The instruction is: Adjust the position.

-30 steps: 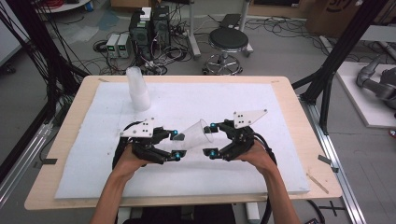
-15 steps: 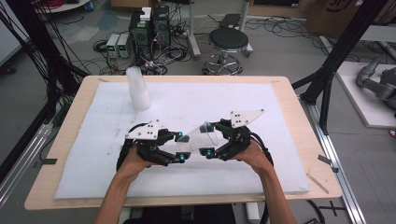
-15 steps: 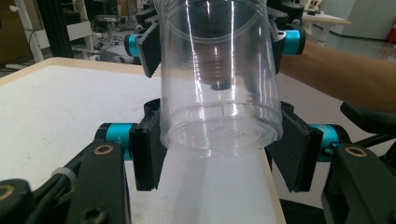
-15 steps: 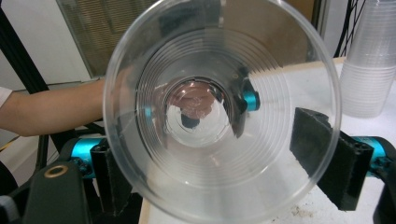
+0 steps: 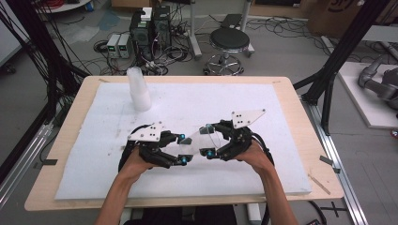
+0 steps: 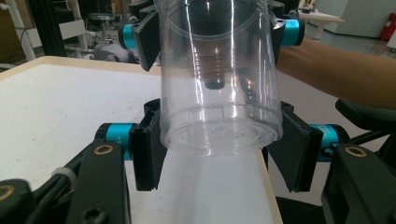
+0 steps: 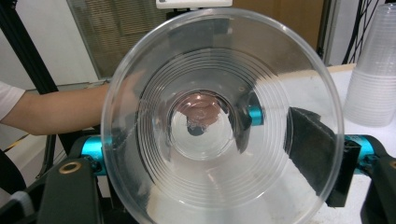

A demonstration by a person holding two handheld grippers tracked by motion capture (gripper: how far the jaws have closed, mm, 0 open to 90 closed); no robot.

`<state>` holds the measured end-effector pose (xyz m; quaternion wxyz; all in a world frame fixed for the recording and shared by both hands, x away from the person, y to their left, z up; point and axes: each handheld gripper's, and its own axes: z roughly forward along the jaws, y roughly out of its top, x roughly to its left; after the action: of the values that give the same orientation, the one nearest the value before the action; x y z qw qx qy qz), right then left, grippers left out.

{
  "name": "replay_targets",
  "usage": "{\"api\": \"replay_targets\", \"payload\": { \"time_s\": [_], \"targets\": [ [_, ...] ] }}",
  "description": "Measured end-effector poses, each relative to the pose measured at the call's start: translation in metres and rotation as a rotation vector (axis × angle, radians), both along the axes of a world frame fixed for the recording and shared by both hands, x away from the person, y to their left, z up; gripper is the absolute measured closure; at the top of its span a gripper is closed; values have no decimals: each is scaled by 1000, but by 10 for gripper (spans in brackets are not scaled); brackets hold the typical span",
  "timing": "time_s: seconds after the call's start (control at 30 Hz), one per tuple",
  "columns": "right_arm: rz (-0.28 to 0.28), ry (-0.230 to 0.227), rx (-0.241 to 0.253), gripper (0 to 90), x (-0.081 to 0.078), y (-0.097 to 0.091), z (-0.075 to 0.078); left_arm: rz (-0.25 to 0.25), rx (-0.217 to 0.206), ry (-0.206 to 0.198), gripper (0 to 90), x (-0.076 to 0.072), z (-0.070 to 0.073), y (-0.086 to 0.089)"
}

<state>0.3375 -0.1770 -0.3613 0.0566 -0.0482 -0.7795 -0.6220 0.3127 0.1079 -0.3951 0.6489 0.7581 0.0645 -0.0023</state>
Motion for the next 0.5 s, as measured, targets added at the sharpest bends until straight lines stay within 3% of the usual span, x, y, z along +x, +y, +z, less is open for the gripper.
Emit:
{"api": "replay_targets", "payload": {
  "time_s": [0.5],
  "targets": [
    [17, 2, 27, 311, -1, 1, 0, -4, 3, -2, 418, 0, 0, 0]
  ]
}}
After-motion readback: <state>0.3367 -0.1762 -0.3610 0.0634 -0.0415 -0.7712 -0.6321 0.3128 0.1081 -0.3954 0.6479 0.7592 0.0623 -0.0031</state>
